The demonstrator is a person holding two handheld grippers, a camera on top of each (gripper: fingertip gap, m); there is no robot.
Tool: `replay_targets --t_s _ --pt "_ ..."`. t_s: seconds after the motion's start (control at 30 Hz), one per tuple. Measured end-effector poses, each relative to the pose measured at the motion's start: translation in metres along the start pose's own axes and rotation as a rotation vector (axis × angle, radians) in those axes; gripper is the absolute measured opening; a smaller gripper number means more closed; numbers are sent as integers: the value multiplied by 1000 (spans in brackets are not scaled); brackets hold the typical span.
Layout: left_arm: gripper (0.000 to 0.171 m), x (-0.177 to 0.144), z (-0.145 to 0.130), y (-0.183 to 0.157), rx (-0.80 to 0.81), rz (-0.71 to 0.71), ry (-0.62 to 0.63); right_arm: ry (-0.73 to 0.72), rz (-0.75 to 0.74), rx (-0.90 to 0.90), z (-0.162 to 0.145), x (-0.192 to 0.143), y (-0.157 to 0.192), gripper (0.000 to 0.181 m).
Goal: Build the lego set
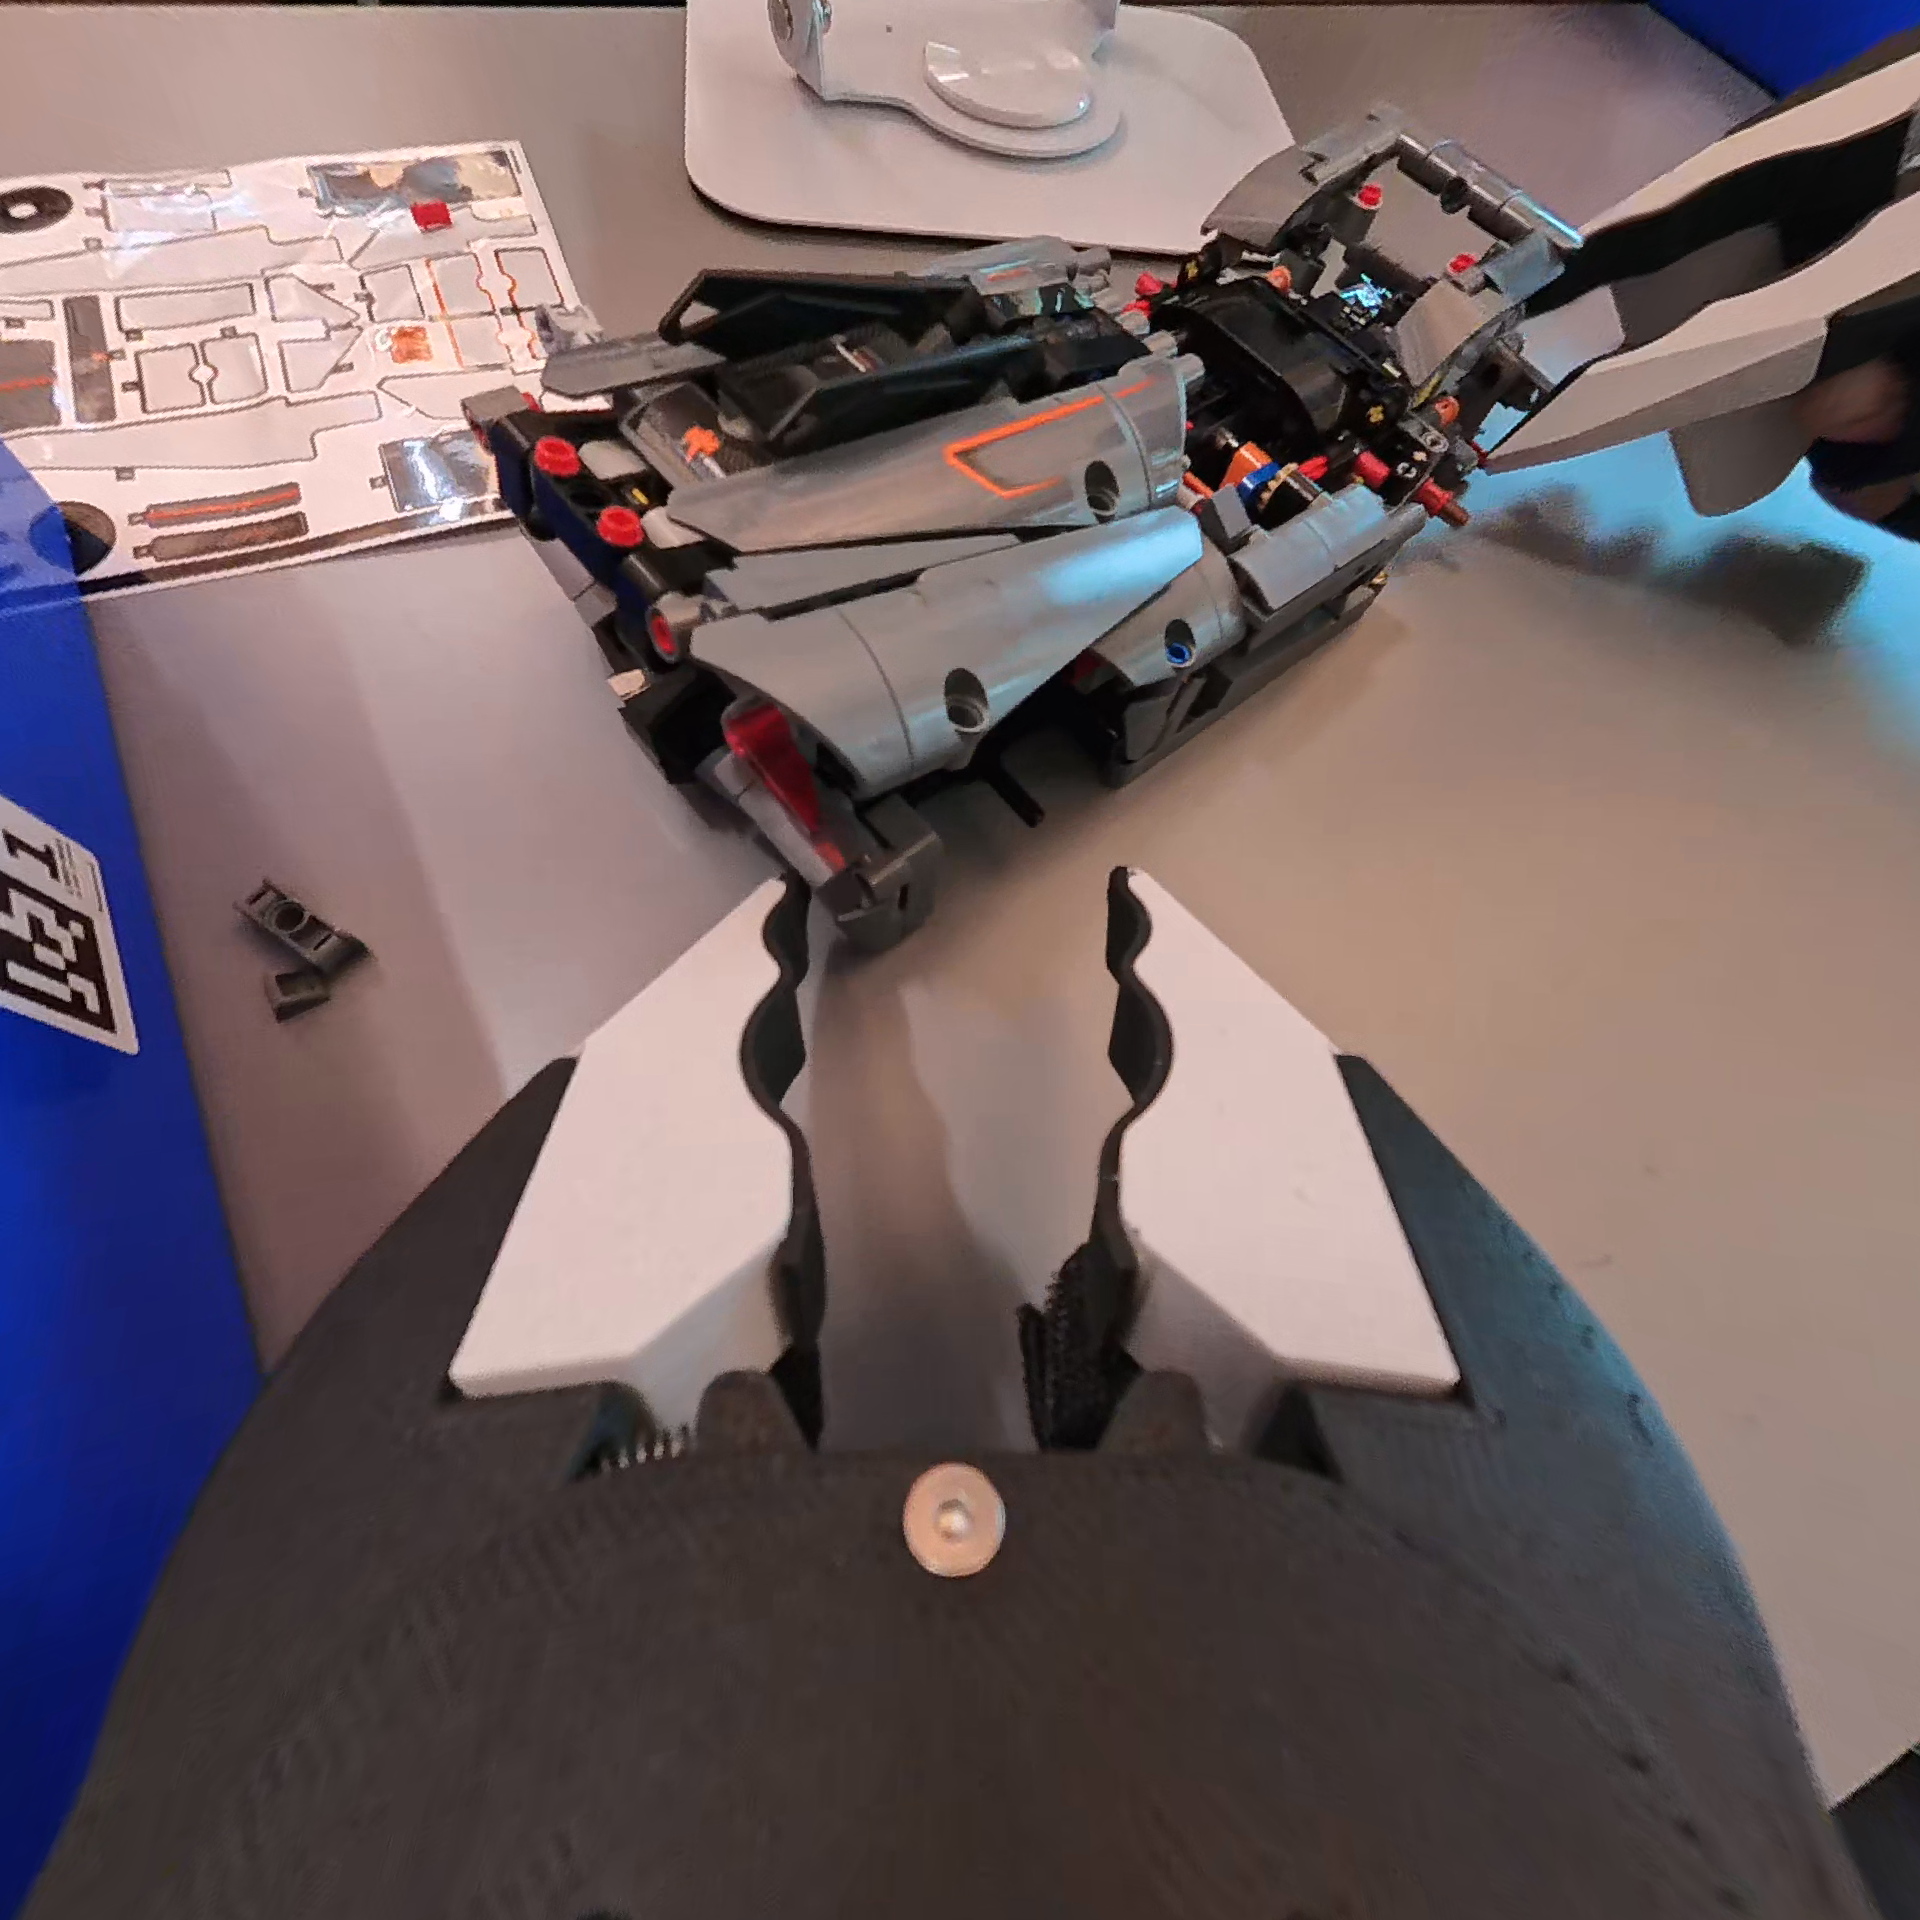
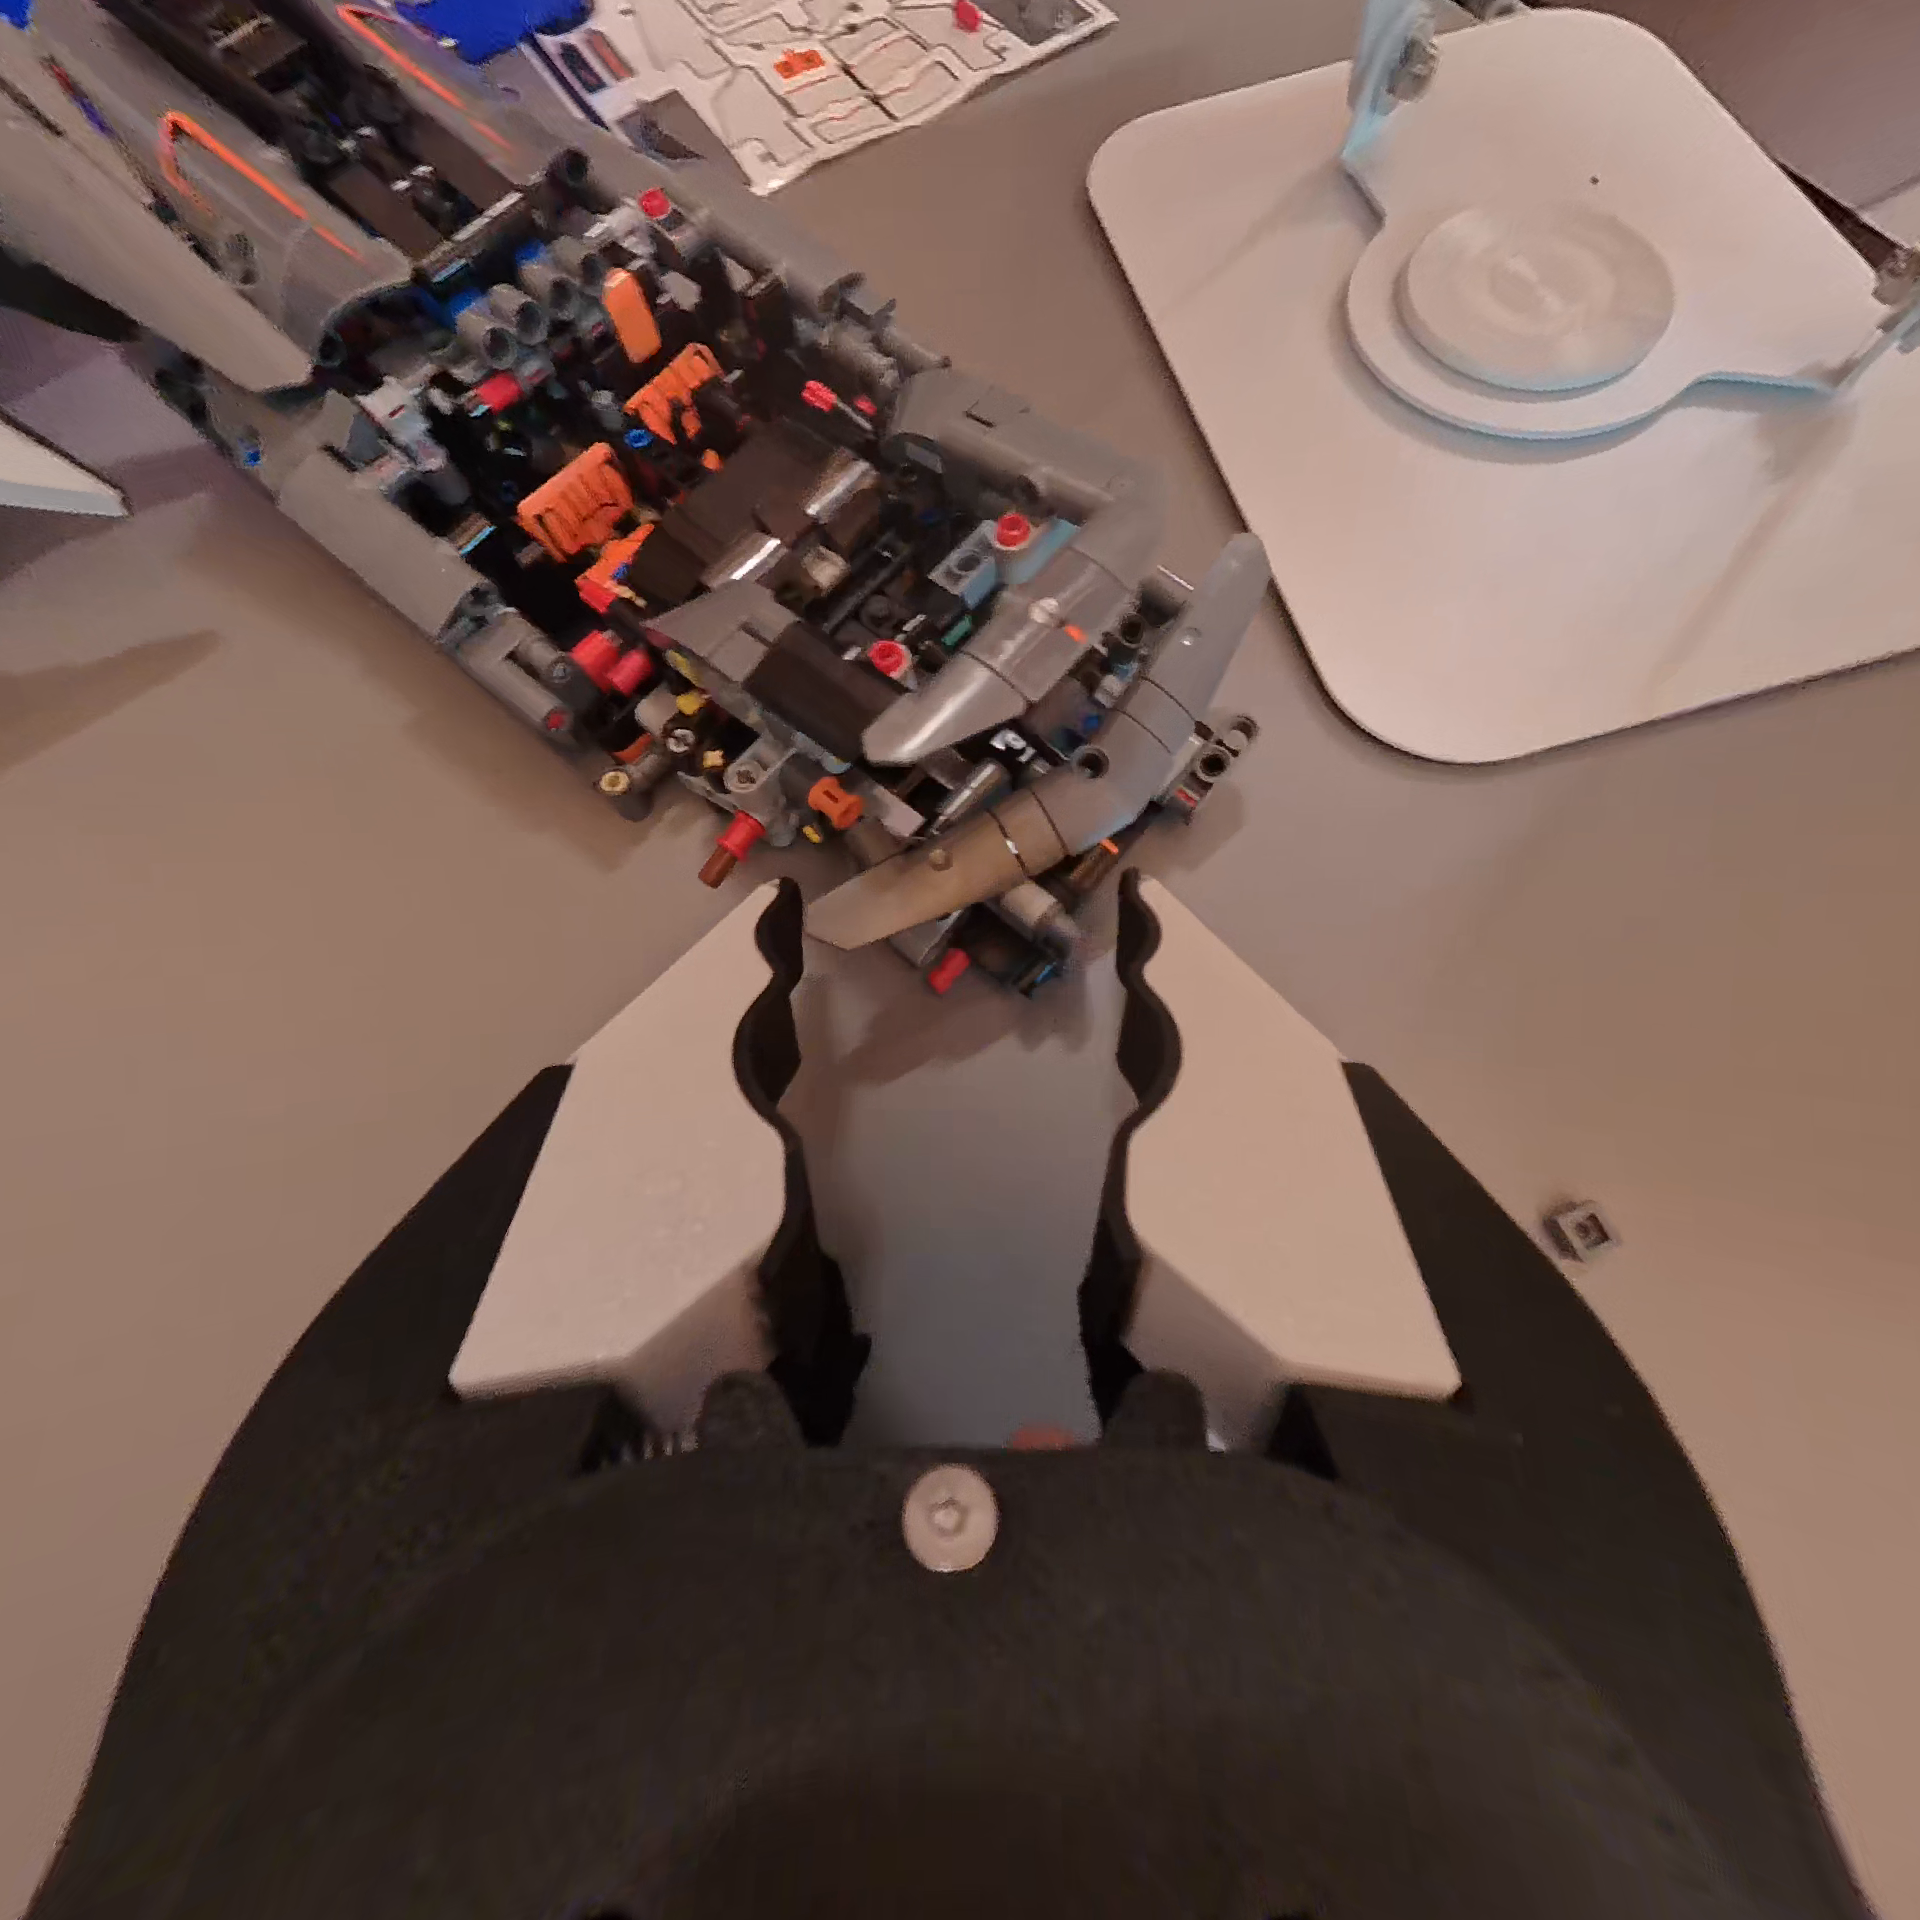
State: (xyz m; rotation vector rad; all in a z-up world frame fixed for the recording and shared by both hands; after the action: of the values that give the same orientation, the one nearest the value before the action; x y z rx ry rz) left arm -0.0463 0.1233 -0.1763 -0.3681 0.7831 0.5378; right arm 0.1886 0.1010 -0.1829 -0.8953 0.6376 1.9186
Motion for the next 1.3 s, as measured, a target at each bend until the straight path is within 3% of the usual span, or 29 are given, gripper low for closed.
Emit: replay_targets --t_s 0.27,0.47,0.7,1.0,1.17,1.3 --pt "59 3 -1 -1 9 -2 19 13 -11 -46 0 4 2 55" --pt "61 12 -1 -2 -18 -55 61 51 -74 -84 -6 7 -7 70" --pt "66 21 0 -2 -21 -68 106 80 -57 -131 -10 10 0 51" --pt "78 25 13 -1 -55 -196 78 181 34 -225 -31 -6 16 40" --pt "83 24 16 1 -56 -243 67 230 220 -236 -48 -21 35 29" --pt "83 14 21 1 -72 -266 -6 210 228 -178 -52 -30 22 41"
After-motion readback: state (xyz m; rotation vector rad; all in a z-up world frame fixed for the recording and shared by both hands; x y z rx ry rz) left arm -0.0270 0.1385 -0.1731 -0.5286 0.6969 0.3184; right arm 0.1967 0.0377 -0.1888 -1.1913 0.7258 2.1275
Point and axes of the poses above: each gripper's, where its closed fingertips meet, x out along the fingers, z out of its top, y = z × x across the jaws, the point moved 1 cm from there along -x, back along the fingers, and after that the axes turned 14 degrees about y, right-handed, at the moved point
